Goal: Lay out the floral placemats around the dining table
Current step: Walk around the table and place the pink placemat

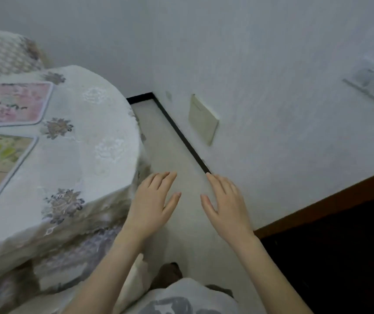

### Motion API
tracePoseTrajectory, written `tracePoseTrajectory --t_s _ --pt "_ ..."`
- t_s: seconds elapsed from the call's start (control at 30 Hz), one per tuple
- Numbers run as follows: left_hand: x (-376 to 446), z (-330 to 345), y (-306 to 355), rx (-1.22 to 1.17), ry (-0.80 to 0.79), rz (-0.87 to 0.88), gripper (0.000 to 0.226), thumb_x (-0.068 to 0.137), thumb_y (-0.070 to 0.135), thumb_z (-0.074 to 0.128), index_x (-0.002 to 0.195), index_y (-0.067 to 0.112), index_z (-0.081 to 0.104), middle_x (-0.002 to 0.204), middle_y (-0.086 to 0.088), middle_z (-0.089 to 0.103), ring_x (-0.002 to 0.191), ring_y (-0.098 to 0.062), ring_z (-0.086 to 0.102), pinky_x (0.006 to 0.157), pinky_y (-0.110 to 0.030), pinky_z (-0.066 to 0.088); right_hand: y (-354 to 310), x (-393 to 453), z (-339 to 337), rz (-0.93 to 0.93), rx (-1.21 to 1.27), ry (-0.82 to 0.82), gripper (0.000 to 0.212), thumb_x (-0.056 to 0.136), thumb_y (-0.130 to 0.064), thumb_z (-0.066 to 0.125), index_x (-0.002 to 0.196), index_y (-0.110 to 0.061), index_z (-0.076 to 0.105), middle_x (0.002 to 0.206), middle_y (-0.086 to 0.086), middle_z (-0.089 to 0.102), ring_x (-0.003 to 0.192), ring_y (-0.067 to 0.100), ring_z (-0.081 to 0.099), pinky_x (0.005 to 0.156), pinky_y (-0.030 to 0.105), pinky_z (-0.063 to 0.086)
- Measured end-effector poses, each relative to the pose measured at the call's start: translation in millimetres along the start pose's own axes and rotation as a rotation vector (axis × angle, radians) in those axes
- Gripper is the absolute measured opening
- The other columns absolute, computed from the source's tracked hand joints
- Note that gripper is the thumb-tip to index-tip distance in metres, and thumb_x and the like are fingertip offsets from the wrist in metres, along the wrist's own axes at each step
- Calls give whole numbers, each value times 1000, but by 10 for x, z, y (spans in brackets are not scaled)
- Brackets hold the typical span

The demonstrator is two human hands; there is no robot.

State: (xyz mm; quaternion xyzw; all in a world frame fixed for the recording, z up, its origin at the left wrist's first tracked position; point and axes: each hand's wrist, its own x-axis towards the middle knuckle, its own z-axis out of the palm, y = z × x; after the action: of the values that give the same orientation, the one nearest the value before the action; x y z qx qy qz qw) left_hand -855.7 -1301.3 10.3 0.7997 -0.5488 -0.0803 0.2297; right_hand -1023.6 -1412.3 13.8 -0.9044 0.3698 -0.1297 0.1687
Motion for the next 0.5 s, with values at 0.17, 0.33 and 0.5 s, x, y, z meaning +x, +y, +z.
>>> tracePoseTrajectory --t_s 0.17,0.33,0.5 --pt "643 -147 -316 51 35 -99 53 96 44 34 140 15 40 141 -4 48 130 -22 41 110 -38 32 -12 946 87 -133 -5 -59 56 93 -48 33 140 -19 37 138 2 49 126 18 43 108 36 34" --pt "1017 36 -493 70 46 -234 53 96 44 33 140 14 40 141 -6 49 131 -25 41 113 -38 30 124 1675 394 -247 31 -158 54 93 -48 34 138 -20 40 135 2 53 127 21 45 108 38 35" --pt "1487 279 -562 79 70 -422 57 95 48 26 139 16 41 141 -5 49 130 -24 42 114 -36 28 359 2435 625 -359 86 -270 56 93 -52 30 140 -23 36 137 -1 50 126 16 43 107 40 38"
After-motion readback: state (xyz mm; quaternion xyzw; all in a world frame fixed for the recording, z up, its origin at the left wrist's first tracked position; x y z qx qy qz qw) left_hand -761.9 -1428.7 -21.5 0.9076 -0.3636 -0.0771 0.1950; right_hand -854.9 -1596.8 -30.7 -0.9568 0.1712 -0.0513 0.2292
